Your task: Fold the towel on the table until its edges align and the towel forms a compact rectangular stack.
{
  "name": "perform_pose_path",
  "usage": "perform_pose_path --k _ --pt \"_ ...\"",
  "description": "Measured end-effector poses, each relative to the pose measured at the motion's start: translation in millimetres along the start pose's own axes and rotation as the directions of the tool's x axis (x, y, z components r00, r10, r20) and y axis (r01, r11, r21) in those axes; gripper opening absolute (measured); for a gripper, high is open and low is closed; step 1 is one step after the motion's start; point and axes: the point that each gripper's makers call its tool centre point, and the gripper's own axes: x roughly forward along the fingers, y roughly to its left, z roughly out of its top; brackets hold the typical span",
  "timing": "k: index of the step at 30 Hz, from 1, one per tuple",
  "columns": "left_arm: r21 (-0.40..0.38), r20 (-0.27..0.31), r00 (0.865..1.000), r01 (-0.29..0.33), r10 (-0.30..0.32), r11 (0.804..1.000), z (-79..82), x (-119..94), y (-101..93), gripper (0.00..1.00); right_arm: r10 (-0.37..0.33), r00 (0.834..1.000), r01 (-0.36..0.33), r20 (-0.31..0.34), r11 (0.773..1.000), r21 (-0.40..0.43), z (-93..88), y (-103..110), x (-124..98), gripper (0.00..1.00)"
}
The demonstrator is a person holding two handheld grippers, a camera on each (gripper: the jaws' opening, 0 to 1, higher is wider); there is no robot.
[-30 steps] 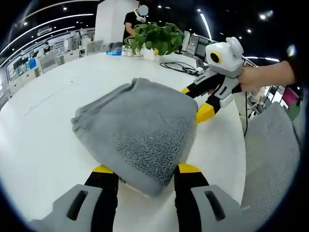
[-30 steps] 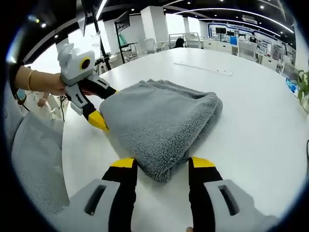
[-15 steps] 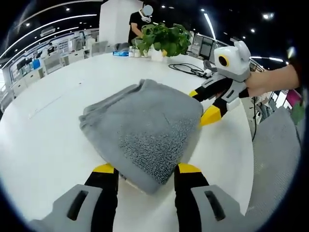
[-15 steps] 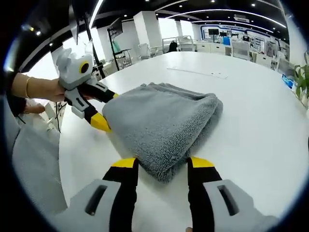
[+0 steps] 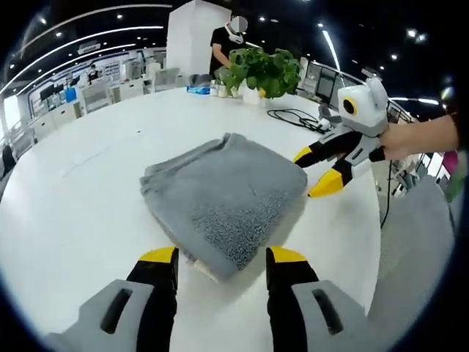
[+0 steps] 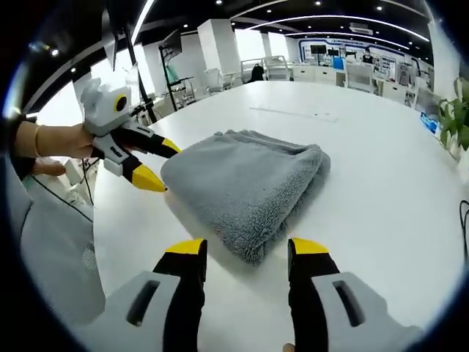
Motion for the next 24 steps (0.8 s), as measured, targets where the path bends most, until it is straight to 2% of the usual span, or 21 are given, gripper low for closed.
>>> perform_pose_path --k 4,10,13,16,24 --pt "0.006 0.027 0.999 -0.029 0.029 1.000 1.4 -18 -1.2 0.51 -0.028 0.999 0.027 0.036 1.000 0.008 6.4 2 -15 0.47" --pt "0.025 0.071 0.995 -0.069 0.067 0.997 -4.7 -51 -5.1 0.59 -0.068 0.993 0.064 0.093 0.997 0.051 0.4 2 -39 0.49" --pt "0.006 0.113 0.988 -0.105 0.104 0.994 -3.6 -67 -5.1 0.62 -0.073 0.993 0.068 0.095 0.996 0.055 -4.7 7 -50 0.49" --pt "0.001 0.110 0.981 -0.160 0.159 0.987 -10.0 -79 -6.2 0.62 -0.081 0.991 0.075 0.110 0.996 0.056 -6.7 13 -60 0.49" --pt "-0.094 0.191 0.958 -0.199 0.214 0.976 -18.5 -102 -25.9 0.64 -0.099 0.985 0.088 0.142 0.993 0.081 -17.9 26 -82 0.51"
